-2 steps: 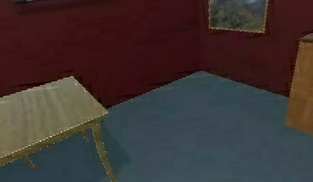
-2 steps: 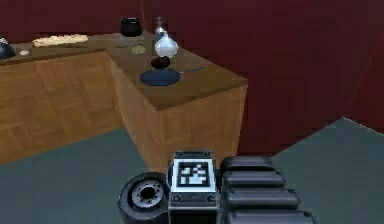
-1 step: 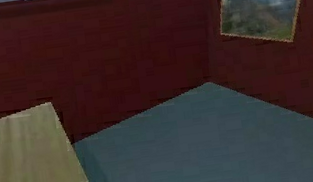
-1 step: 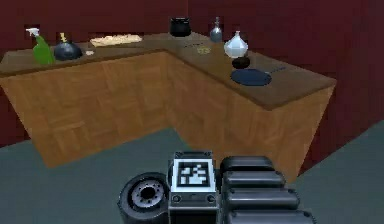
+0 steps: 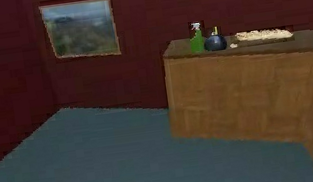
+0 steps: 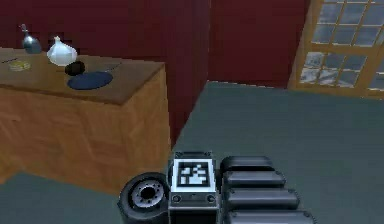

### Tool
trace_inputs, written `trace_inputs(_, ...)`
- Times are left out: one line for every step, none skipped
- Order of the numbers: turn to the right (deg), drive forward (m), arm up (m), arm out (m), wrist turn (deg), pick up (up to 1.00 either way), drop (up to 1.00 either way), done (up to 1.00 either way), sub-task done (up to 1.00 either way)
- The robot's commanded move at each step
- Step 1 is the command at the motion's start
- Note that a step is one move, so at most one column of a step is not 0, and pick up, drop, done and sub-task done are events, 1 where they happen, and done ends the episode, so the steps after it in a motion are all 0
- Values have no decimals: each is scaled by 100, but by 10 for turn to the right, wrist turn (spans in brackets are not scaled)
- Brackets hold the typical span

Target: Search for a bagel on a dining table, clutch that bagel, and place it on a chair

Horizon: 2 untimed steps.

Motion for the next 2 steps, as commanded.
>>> trace_inputs(450, 0, 0, 0, 0, 0, 0, 0, 0)
trace_inputs(450, 0, 0, 0, 0, 0, 0, 0, 0)
